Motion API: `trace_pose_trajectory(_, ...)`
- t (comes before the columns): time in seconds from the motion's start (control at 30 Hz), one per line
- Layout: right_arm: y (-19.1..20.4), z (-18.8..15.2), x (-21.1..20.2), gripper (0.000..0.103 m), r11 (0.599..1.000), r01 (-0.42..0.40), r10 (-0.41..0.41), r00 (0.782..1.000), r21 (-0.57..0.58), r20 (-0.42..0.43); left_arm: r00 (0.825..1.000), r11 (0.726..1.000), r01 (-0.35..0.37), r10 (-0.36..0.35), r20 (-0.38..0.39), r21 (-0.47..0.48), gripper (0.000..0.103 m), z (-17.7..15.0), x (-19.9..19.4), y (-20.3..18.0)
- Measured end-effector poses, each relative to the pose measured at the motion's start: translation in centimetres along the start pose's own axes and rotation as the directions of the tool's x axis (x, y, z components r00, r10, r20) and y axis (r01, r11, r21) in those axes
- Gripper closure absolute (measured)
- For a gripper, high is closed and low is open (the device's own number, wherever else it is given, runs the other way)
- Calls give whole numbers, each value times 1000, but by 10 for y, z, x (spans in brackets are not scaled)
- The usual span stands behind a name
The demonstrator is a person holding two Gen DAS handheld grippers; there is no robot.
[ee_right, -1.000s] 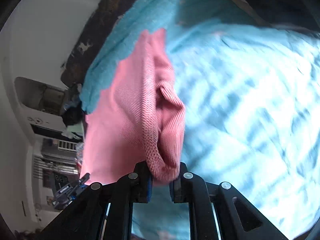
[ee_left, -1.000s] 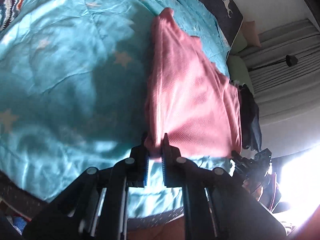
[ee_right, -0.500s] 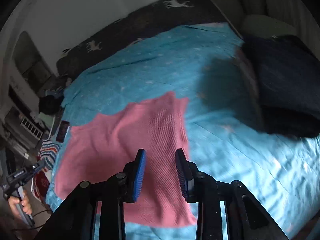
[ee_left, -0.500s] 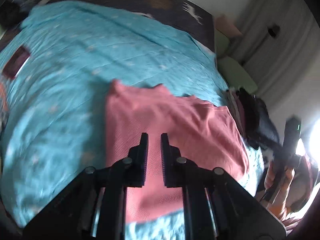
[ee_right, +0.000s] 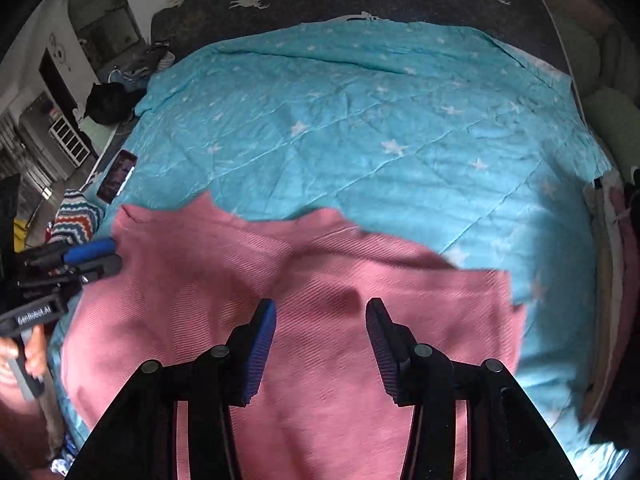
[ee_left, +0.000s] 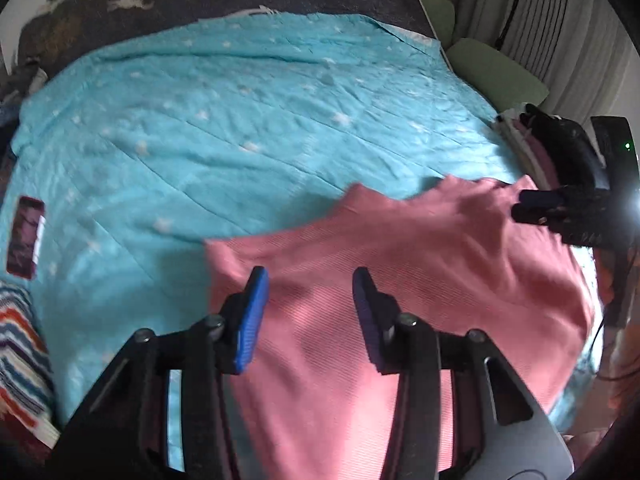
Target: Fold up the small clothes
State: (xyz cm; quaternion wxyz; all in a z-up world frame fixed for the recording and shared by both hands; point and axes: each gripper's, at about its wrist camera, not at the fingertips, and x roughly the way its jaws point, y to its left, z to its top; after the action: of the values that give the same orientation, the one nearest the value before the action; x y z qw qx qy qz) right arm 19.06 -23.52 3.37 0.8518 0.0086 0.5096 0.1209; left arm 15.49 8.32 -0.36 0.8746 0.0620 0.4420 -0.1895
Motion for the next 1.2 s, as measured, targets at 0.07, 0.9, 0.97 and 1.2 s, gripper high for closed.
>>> trace_pose_trajectory(0.07,-10,-4,-6,55,999,34,-34,999,7,2,1000,1000,4,-4,16,5,57,4,-1,11)
trace_pose_trajectory(0.9,-55,-5,-17,97,986,105,-120,986,132,112,998,999,40,-40,43,17,97,7,23,38)
trace_pose_trajectory(0.97,-59,-2,-28,97,984,100,-122,981,148,150,996,999,37,-37,82,0,97,13,16,42)
trace_pose_trajectory(1.2,-95,-1,12,93,967,43,-49,999,250,19,1000,998,17,-17,6,-67,93,13,56,52)
